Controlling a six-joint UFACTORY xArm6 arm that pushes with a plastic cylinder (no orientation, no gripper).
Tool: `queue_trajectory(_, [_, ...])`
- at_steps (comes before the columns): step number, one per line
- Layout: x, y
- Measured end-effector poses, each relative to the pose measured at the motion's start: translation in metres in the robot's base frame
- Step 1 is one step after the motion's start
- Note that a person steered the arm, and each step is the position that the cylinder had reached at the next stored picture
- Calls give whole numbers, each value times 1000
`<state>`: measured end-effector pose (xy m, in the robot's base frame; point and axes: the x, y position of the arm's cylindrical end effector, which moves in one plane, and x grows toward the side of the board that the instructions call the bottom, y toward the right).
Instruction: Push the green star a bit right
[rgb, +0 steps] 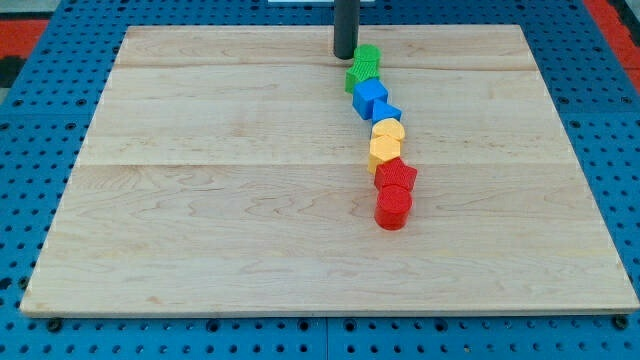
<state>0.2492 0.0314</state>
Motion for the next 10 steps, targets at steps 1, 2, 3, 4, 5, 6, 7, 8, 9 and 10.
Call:
queue_trajectory(1, [-4,0])
queue_trajectory(2, [2,-24])
queue_trajectory(3, [45,-50])
queue_trajectory(4, [79,-24])
queue_trajectory(5, [76,-18])
queue_trajectory(6, [59,-40])
queue_trajectory(7, [50,-35])
queue_trajectory(8, [50,-8])
queue_trajectory(9, [50,-7])
queue_trajectory(10, [50,-7])
